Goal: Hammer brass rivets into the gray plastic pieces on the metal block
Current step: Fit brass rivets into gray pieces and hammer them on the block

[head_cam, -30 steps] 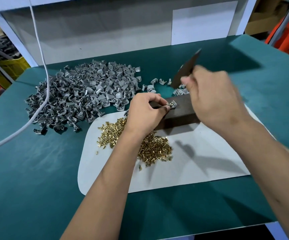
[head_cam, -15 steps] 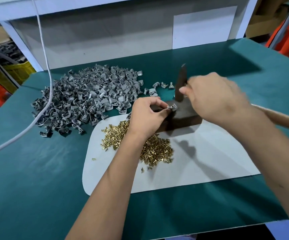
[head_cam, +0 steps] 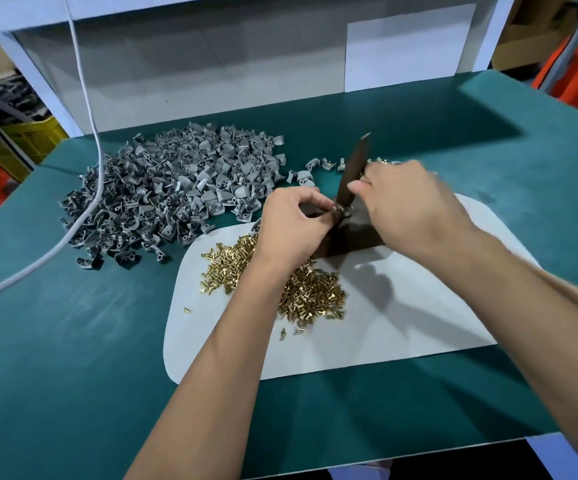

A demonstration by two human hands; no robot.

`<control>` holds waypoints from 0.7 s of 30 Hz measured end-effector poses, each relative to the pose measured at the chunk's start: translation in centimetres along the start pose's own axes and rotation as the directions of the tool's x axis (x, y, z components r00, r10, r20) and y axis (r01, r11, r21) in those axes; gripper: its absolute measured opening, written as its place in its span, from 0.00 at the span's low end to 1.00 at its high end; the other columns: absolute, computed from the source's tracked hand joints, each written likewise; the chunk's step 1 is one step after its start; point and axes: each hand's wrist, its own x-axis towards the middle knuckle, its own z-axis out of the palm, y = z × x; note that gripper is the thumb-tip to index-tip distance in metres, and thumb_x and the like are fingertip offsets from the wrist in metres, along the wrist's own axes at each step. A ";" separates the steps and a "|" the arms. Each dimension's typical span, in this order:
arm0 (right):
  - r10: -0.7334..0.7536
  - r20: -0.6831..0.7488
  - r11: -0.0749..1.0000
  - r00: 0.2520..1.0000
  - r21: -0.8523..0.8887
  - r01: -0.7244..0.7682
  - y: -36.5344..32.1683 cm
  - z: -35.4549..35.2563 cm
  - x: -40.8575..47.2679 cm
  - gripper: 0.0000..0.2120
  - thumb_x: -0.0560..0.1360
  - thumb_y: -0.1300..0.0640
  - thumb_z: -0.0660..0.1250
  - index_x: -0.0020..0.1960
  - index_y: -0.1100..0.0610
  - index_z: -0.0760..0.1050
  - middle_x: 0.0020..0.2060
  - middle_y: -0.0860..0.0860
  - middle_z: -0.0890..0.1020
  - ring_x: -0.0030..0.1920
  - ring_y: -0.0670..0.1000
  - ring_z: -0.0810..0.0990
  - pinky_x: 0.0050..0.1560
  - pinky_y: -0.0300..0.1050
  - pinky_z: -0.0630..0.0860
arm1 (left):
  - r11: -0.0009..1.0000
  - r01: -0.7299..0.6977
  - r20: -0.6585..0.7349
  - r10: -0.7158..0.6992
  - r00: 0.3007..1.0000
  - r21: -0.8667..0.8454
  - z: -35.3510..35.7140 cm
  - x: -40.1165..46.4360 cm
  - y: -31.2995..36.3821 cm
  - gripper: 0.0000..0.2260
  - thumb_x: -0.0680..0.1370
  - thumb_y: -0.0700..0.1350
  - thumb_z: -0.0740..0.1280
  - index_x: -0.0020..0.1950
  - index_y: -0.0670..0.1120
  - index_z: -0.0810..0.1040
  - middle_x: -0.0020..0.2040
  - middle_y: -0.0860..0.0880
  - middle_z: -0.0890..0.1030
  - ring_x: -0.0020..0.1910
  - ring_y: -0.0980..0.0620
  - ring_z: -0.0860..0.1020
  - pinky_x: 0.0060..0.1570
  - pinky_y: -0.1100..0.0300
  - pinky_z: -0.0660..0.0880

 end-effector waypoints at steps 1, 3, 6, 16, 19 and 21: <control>0.001 0.040 1.000 0.999 -0.024 0.000 0.1 -0.3 0.2 0.13 0.85 0.46 0.57 0.49 0.52 0.73 0.44 0.59 0.80 0.43 0.63 0.72 0.43 0.50 0.66 | 1.000 0.004 0.002 -0.004 1.000 -0.005 0.0 0.0 0.0 0.04 0.72 0.36 0.78 0.41 0.44 0.87 0.35 0.67 0.78 0.38 0.78 0.76 0.40 0.81 0.68; -0.018 -0.005 0.998 1.000 -0.056 0.018 0.2 -1.1 0.6 0.13 0.85 0.45 0.57 0.48 0.51 0.74 0.36 0.55 0.73 0.39 0.61 0.69 0.41 0.50 0.66 | 1.000 0.017 0.007 -0.017 1.000 -0.006 -0.1 0.0 0.0 0.05 0.72 0.37 0.78 0.40 0.46 0.86 0.33 0.68 0.78 0.38 0.77 0.76 0.40 0.81 0.68; 0.033 -0.237 0.997 0.971 0.072 -0.017 0.0 -1.2 0.3 0.13 0.84 0.45 0.58 0.50 0.53 0.73 0.34 0.55 0.70 0.37 0.63 0.70 0.39 0.51 0.66 | 0.999 0.011 0.012 -0.012 1.000 0.030 -0.1 0.1 -0.2 0.10 0.72 0.39 0.78 0.37 0.52 0.83 0.33 0.74 0.78 0.39 0.77 0.76 0.41 0.82 0.67; 0.050 -0.222 0.997 0.974 0.066 -0.036 -0.3 -1.0 0.3 0.15 0.85 0.45 0.57 0.54 0.54 0.76 0.35 0.56 0.74 0.38 0.64 0.72 0.40 0.50 0.66 | 1.000 0.015 0.011 -0.015 1.000 0.018 -0.1 0.2 -0.2 0.10 0.72 0.38 0.77 0.37 0.52 0.84 0.32 0.74 0.78 0.39 0.77 0.76 0.41 0.81 0.68; 0.005 -0.024 1.000 1.000 0.014 -0.005 -0.7 0.2 -0.4 0.15 0.85 0.47 0.57 0.57 0.55 0.77 0.48 0.61 0.81 0.48 0.66 0.78 0.43 0.50 0.65 | 1.000 0.011 0.023 -0.011 1.000 -0.003 -0.2 0.1 -0.1 0.11 0.72 0.37 0.78 0.36 0.52 0.83 0.33 0.74 0.78 0.38 0.77 0.76 0.40 0.80 0.70; 0.010 0.011 1.000 1.000 -0.012 -0.010 -0.4 -0.3 0.0 0.14 0.85 0.46 0.57 0.55 0.53 0.77 0.44 0.58 0.79 0.44 0.63 0.73 0.43 0.49 0.65 | 0.999 0.028 0.025 -0.028 0.999 -0.020 -0.2 0.0 0.1 0.08 0.72 0.36 0.77 0.38 0.48 0.84 0.32 0.72 0.79 0.38 0.77 0.77 0.39 0.79 0.70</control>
